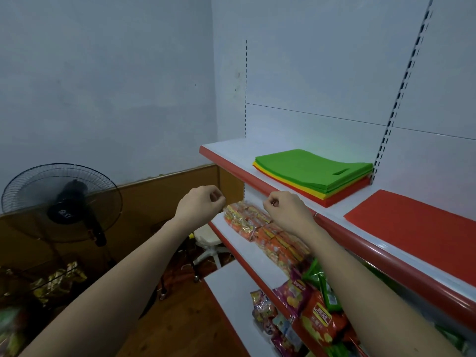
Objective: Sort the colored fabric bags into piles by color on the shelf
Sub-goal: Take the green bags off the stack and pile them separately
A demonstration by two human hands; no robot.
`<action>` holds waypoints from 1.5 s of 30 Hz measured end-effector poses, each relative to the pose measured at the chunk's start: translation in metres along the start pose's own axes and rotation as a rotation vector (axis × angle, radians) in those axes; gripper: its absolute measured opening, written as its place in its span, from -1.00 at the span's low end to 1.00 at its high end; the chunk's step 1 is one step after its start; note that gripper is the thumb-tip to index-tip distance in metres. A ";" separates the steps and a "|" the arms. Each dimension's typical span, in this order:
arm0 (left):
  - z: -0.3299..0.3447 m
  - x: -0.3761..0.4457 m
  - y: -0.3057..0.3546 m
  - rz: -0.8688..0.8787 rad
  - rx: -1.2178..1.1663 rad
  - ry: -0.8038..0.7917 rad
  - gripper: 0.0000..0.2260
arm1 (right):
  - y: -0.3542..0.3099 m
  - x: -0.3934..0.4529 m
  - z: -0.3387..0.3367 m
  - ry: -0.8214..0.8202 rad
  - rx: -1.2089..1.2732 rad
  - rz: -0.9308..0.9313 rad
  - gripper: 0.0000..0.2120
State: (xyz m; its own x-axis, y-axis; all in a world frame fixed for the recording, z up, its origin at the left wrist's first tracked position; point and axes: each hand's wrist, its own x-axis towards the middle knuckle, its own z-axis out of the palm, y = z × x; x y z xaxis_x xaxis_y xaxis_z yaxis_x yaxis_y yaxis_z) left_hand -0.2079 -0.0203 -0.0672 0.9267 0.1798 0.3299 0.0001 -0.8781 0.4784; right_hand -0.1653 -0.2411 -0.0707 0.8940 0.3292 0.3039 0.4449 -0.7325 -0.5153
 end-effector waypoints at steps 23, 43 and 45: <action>0.066 0.265 -0.039 0.351 -0.490 -0.269 -0.90 | 0.045 0.116 -0.002 0.954 -0.334 0.683 -0.80; 0.174 0.316 -0.002 0.344 -0.320 -0.304 -0.47 | 0.101 0.101 0.007 1.168 -0.028 0.722 -0.86; 0.175 0.316 -0.001 0.348 -0.323 -0.303 -0.49 | 0.103 0.099 0.008 1.173 -0.048 0.724 -0.81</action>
State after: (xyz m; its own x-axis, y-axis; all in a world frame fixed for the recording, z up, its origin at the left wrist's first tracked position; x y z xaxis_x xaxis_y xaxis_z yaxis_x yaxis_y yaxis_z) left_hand 0.1505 -0.0399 -0.1064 0.9180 -0.2737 0.2871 -0.3960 -0.6737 0.6239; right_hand -0.0309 -0.2790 -0.1005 0.3449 -0.8034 0.4855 -0.1197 -0.5506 -0.8261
